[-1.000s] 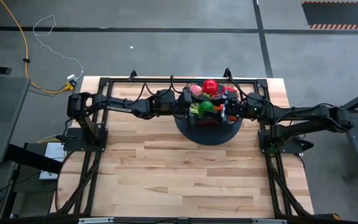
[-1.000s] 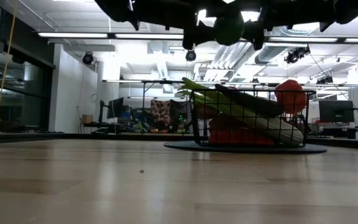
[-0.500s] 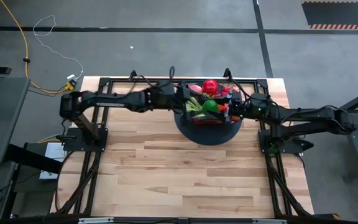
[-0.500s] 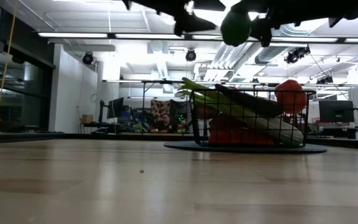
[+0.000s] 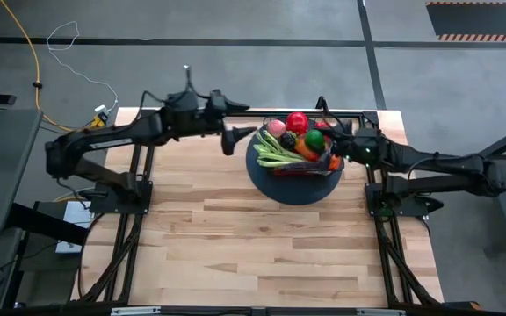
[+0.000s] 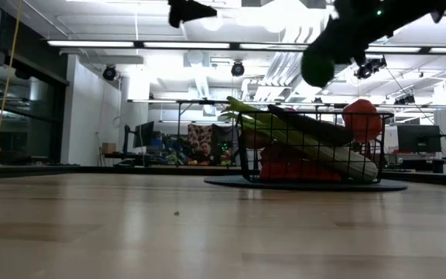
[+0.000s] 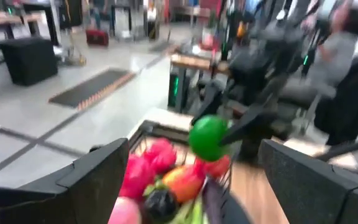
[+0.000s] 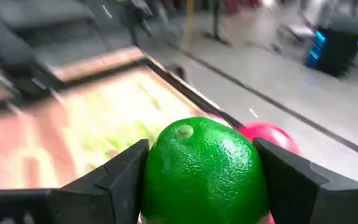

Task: Build produce basket
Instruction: Put the lime into the black wire basket

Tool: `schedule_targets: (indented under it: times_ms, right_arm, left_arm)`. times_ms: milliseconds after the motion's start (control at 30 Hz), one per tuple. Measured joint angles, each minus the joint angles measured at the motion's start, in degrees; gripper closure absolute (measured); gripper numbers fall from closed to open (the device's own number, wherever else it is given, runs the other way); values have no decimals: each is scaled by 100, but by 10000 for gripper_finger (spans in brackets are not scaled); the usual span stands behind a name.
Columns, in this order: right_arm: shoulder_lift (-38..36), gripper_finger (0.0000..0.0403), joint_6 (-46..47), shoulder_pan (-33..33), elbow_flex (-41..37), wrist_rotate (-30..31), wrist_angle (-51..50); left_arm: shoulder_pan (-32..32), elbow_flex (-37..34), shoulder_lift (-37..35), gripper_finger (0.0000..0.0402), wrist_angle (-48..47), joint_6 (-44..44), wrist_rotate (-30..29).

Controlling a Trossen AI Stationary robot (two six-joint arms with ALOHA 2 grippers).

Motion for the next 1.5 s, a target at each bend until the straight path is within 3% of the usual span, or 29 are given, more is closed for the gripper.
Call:
schedule_targets:
  times_ms: [167, 400, 567, 767, 1033, 1333, 1500]
  right_arm:
    - [516, 140, -389, -437, 734, 82, -1258]
    - [1216, 128, -878, -936, 1118, -264, -1483]
    - [1558, 127, -963, -1010, 1129, -450, -1540]
    - [1737, 126, -951, -1012, 1129, 8, -1427]
    - [1740, 125, -904, -1012, 1134, 62, -1718]
    - [1814, 125, -766, -1012, 1134, 62, -2014]
    - [1812, 101, -766, -1012, 1134, 27, -2069]
  left_arm:
    - [123, -1041, -675, 51, 1251, -649, -214]
    - [112, -2065, -1397, 51, 1961, -1315, -692]
    - [42, -2159, -1645, 51, 1916, -1402, -787]
    - [27, -2159, -1893, 51, 1920, -1382, -903]
    - [29, -2162, -2326, 51, 1881, -1116, -915]
    - [29, -2162, -2521, 51, 1392, -813, -376]
    - [27, -2162, -2485, 51, 1225, -578, -174]
